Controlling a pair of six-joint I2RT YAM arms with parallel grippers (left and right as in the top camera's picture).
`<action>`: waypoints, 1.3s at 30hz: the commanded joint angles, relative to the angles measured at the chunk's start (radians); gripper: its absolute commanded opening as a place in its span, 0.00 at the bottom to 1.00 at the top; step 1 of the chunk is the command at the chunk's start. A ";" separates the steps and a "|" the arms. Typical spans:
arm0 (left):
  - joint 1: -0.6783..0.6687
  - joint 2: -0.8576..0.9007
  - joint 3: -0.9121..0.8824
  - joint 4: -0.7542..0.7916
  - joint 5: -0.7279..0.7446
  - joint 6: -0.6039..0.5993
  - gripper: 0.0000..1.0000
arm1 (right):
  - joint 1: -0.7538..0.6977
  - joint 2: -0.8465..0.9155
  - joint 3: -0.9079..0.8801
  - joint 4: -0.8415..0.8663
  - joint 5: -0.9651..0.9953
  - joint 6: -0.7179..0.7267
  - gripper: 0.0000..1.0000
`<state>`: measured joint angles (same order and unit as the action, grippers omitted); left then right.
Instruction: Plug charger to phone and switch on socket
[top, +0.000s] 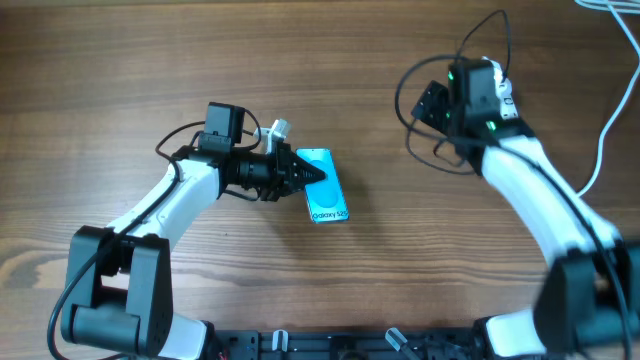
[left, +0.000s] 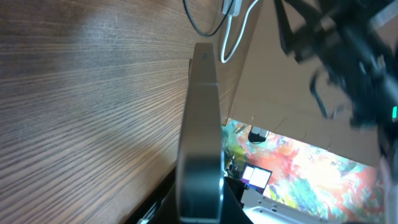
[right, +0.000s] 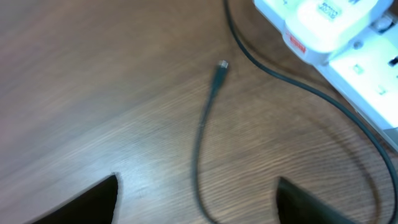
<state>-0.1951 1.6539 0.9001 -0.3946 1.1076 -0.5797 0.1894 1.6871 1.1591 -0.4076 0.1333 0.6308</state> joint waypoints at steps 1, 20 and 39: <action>-0.011 0.003 0.000 0.004 0.023 0.027 0.04 | -0.014 0.222 0.245 -0.074 -0.002 -0.029 0.69; -0.055 0.003 0.000 0.004 0.023 0.026 0.04 | -0.047 0.574 0.369 -0.037 -0.031 0.000 0.46; 0.081 0.003 0.000 0.054 0.036 0.020 0.04 | -0.045 0.142 0.369 -0.579 -0.639 -0.583 0.04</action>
<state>-0.1913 1.6539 0.9001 -0.3840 1.1030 -0.5770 0.1413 1.9953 1.5223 -0.9279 -0.2771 0.2306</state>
